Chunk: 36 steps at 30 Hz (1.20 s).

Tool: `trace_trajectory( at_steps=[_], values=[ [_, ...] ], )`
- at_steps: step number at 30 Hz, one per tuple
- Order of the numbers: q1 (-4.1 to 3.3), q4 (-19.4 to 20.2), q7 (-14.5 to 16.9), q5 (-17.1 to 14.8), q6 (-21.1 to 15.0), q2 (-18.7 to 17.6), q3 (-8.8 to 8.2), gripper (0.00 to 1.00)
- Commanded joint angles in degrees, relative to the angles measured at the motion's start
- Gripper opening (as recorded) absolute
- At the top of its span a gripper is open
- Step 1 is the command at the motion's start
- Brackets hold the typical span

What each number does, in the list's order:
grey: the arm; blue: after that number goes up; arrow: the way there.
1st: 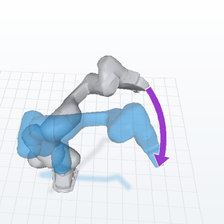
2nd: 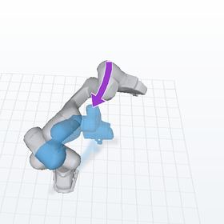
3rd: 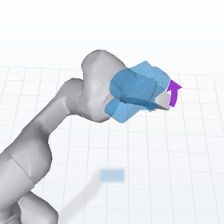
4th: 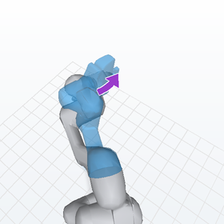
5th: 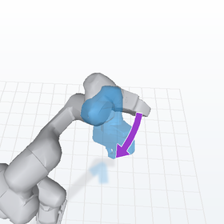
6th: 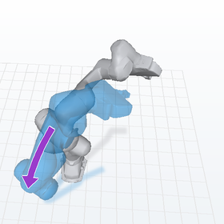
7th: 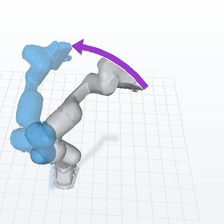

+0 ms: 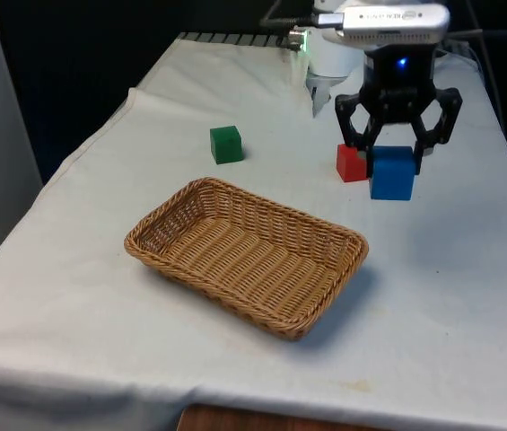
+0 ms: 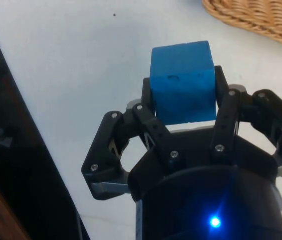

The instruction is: Pick up exactly two blocks and place them into the basket.

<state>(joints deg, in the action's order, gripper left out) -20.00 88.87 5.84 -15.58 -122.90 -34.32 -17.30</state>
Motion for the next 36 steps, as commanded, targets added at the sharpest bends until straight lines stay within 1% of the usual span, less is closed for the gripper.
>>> trace_trajectory(
  at_steps=[1,4,9,10,11,13,18,19,20,22,23,27,28,29,33,34,35,36],
  values=[
    [0.34,-1.4,0.0,0.1,1.9,-0.5,-0.23,0.02],
    [0.74,-3.3,0.3,-0.1,3.6,-1.3,-0.74,0.02],
    [1.43,-5.0,0.8,-0.5,4.4,-2.2,-1.2,0.02],
    [0.92,-4.2,0.5,-0.2,3.4,-1.8,-1.43,0.02],
    [1.55,-5.3,0.9,-0.6,4.5,-2.5,-1.2,0.02],
    [2.06,-6.3,1.4,-1.2,4.6,-3.2,-1.49,0.02],
    [2.75,-7.8,2.4,-2.2,4.7,-4.6,-2.12,0.02],
    [2.23,-7.1,2.2,-2.0,3.8,-4.2,-2.41,0.02],
    [3.04,-8.4,2.9,-2.8,4.6,-5.2,-2.41,0.02],
    [3.15,-8.7,3.1,-2.9,4.6,-5.5,-2.58,0.02],
    [3.44,-9.2,3.7,-3.5,4.5,-6.1,-2.86,0.02],
    [4.07,-10.1,4.9,-4.8,4.2,-7.6,-3.61,0.02],
    [3.44,-9.6,4.7,-4.6,3.7,-7.3,-4.13,0.02],
    [4.18,-10.6,5.5,-5.5,4.1,-8.3,-4.18,0.02],
    [4.53,-11.5,6.5,-6.8,3.9,-9.6,-5.16,0.02],
    [4.81,-11.8,7.0,-7.3,3.7,-10.3,-5.61,0.02],
    [4.18,-11.2,6.7,-7.0,3.6,-9.7,-5.84,0.02],
    [4.93,-12.0,7.2,-7.6,3.7,-10.7,-5.79,0.02]
  ],
)
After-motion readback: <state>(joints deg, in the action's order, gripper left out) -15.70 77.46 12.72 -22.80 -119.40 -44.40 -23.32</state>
